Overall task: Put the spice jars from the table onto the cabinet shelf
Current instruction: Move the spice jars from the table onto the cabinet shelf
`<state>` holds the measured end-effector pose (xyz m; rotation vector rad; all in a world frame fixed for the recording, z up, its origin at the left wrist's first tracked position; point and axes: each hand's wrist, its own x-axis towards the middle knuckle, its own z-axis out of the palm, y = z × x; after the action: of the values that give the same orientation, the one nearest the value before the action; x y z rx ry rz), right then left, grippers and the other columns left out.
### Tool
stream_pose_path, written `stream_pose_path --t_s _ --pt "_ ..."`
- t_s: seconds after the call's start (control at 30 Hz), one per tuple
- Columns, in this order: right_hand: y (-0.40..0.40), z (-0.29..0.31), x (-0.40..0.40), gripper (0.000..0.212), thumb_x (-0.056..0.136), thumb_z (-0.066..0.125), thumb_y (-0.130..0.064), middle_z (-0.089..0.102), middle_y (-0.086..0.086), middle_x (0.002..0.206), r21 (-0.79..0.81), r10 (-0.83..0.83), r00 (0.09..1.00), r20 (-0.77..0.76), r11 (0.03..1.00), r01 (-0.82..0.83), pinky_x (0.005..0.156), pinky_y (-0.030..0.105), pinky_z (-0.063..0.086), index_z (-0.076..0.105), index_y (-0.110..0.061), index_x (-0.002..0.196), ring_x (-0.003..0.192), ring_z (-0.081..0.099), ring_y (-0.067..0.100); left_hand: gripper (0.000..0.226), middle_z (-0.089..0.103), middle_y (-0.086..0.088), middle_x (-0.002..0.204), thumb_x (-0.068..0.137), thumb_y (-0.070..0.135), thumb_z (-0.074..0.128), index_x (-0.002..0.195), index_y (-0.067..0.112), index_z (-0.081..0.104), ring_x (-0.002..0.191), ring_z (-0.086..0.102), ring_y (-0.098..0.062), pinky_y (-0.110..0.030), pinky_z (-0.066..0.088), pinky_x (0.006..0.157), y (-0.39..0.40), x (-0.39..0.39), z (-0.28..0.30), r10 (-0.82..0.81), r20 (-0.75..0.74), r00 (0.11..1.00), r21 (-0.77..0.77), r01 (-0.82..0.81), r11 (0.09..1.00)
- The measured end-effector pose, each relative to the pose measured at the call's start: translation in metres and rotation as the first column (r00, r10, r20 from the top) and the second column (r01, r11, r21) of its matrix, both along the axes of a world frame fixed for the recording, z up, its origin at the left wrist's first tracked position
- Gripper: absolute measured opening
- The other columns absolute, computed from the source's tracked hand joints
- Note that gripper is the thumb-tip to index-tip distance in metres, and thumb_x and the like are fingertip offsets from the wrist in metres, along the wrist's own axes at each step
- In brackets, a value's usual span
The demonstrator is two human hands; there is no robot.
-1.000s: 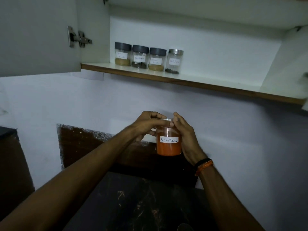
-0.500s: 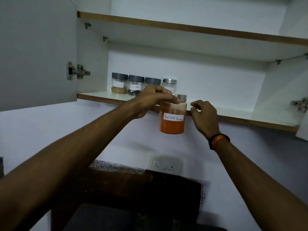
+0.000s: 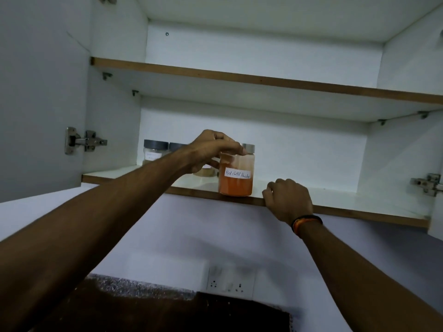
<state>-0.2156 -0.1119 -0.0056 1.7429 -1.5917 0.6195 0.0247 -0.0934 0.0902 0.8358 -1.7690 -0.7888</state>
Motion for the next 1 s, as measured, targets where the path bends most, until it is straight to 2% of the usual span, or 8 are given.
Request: stream_pose_path --t_s 0.13,0.37,0.47,0.6,0.67,0.77,0.87,1.0 --pt "-0.006 -0.002 -0.004 0.054 0.084 0.023 -0.046 0.063 -0.001 0.076 -0.042 0.032 0.998 0.046 0.999 -0.03 0.055 0.028 0.036 0.069 -0.02 0.078 0.07 0.056 0.019 0.02 0.072 -0.007 0.104 0.081 0.021 0.078 0.095 0.01 0.07 0.101 0.068 -0.028 -0.042 0.059 0.08 -0.035 -0.012 -0.002 0.005 0.011 1.0 0.009 -0.005 1.0" --pt "-0.01 0.004 -0.007 0.041 0.094 0.042 -0.047 0.07 0.0 0.095 -0.004 0.088 0.989 0.121 0.996 -0.088 0.068 0.03 0.044 0.074 -0.022 0.101 0.086 0.062 0.019 0.019 0.069 -0.008 0.105 0.086 0.022 0.073 0.1 0.01 0.067 0.105 0.066 -0.03 -0.043 0.057 0.084 -0.086 -0.034 -0.005 -0.005 0.006 1.0 0.044 0.005 0.999" --pt "-0.012 0.005 -0.006 0.042 0.095 0.043 -0.049 0.07 0.0 0.094 0.003 0.093 0.987 0.132 0.996 -0.094 0.069 0.029 0.046 0.074 -0.021 0.102 0.086 0.061 0.018 0.033 0.068 -0.011 0.113 0.083 0.018 0.077 0.111 0.005 0.065 0.106 0.065 -0.031 -0.043 0.057 0.087 -0.104 -0.044 -0.006 -0.028 0.021 0.999 0.035 0.027 0.999" --pt "-0.012 0.005 -0.006 0.044 0.094 0.042 -0.051 0.069 -0.001 0.093 -0.006 0.101 0.985 0.143 0.995 -0.102 0.075 0.032 0.053 0.074 -0.022 0.102 0.086 0.061 0.017 0.035 0.067 -0.004 0.118 0.08 0.025 0.082 0.11 0.01 0.07 0.111 0.062 -0.025 -0.039 0.055 0.089 -0.122 -0.049 0.0 0.033 0.167 0.985 -0.169 -0.004 0.986" --pt "-0.011 0.005 -0.005 0.044 0.094 0.042 -0.051 0.069 -0.001 0.095 -0.014 0.097 0.986 0.133 0.995 -0.096 0.075 0.032 0.052 0.074 -0.022 0.103 0.088 0.061 0.017 0.038 0.064 0.004 0.122 0.08 0.032 0.081 0.111 0.012 0.073 0.118 0.054 -0.017 -0.037 0.046 0.097 -0.13 -0.051 0.007 0.133 0.292 0.947 -0.319 -0.034 0.947" --pt "-0.011 0.005 -0.005 0.045 0.094 0.041 -0.051 0.069 -0.001 0.096 -0.014 0.094 0.987 0.127 0.996 -0.093 0.073 0.03 0.048 0.073 -0.021 0.104 0.089 0.061 0.016 0.04 0.061 0.006 0.114 0.081 0.035 0.08 0.112 0.01 0.074 0.111 0.047 -0.009 -0.032 0.039 0.093 -0.137 -0.057 0.017 0.268 0.404 0.875 -0.46 -0.059 0.886" --pt "-0.011 0.004 -0.006 0.045 0.094 0.041 -0.051 0.069 -0.001 0.095 -0.017 0.092 0.988 0.124 0.996 -0.091 0.069 0.028 0.043 0.073 -0.021 0.102 0.087 0.06 0.015 0.038 0.071 -0.001 0.113 0.082 0.035 0.079 0.11 0.009 0.075 0.103 0.059 -0.014 -0.03 0.045 0.083 -0.145 -0.064 0.024 0.296 0.499 0.815 -0.502 -0.006 0.865" --pt "-0.012 0.003 -0.006 0.044 0.094 0.04 -0.051 0.069 -0.002 0.091 -0.028 0.085 0.987 0.135 0.996 -0.082 0.071 0.028 0.047 0.073 -0.021 0.096 0.084 0.06 0.015 0.038 0.075 -0.008 0.111 0.084 0.031 0.078 0.112 0.006 0.075 0.099 0.068 -0.023 -0.023 0.049 0.073 -0.163 -0.073 0.024 0.327 0.521 0.789 -0.522 -0.009 0.853"
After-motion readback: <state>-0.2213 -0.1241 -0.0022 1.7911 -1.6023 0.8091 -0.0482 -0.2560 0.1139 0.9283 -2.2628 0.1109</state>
